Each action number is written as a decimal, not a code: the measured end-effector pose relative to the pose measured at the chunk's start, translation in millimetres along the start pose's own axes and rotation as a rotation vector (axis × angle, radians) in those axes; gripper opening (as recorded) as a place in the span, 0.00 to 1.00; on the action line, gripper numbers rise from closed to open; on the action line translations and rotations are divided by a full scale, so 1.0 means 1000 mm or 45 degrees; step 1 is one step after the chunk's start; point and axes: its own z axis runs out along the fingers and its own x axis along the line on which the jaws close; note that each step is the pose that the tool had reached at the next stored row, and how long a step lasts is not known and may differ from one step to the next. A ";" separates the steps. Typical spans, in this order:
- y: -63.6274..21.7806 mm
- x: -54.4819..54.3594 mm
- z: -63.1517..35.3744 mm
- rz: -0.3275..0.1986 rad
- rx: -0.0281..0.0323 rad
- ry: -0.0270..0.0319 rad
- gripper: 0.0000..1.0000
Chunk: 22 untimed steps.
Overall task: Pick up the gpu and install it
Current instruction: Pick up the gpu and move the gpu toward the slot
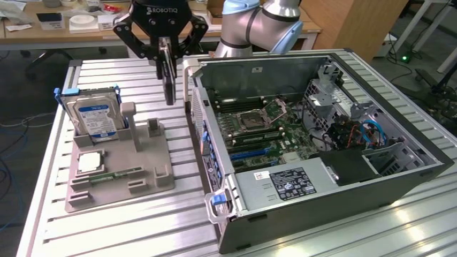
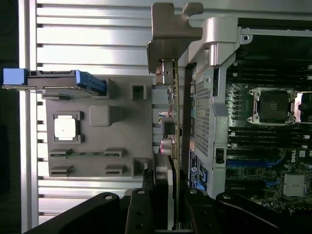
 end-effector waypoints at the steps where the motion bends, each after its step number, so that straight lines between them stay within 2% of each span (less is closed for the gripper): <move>1: 0.0000 0.000 0.0000 0.000 0.0000 -0.0001 0.28; 22: -0.0001 -0.014 0.0000 0.000 -0.0001 -0.0002 0.28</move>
